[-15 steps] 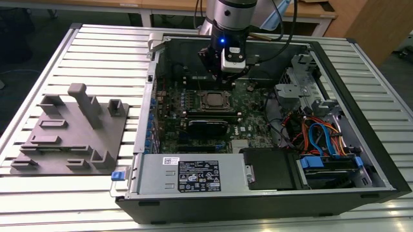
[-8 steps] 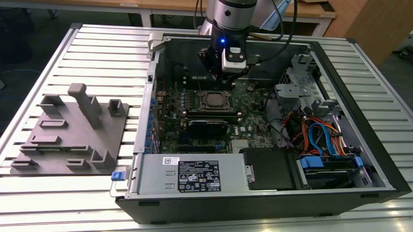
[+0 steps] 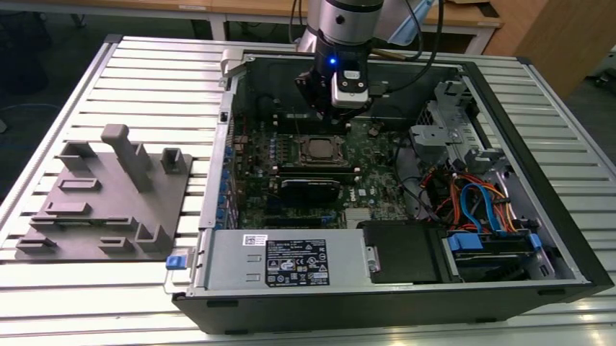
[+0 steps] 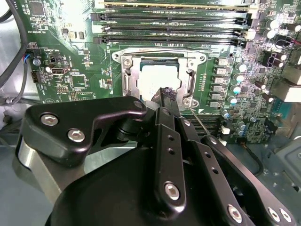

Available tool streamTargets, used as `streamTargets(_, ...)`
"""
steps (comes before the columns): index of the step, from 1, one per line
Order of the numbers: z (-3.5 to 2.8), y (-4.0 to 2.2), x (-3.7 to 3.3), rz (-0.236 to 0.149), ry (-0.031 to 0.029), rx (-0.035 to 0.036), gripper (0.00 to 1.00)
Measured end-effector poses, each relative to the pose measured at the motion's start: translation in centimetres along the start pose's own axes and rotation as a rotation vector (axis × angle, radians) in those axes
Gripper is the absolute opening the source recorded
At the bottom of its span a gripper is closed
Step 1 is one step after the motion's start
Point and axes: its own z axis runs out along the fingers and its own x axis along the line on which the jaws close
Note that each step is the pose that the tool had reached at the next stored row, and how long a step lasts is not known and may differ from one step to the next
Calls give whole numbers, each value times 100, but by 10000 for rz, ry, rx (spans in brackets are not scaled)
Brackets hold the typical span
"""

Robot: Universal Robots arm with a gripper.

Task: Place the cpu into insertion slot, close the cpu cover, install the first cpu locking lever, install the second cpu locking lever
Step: 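Install the first cpu locking lever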

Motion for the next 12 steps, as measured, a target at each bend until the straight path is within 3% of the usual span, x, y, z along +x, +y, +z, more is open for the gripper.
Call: streamTargets(12,0,0,0,-278,-7,3,11)
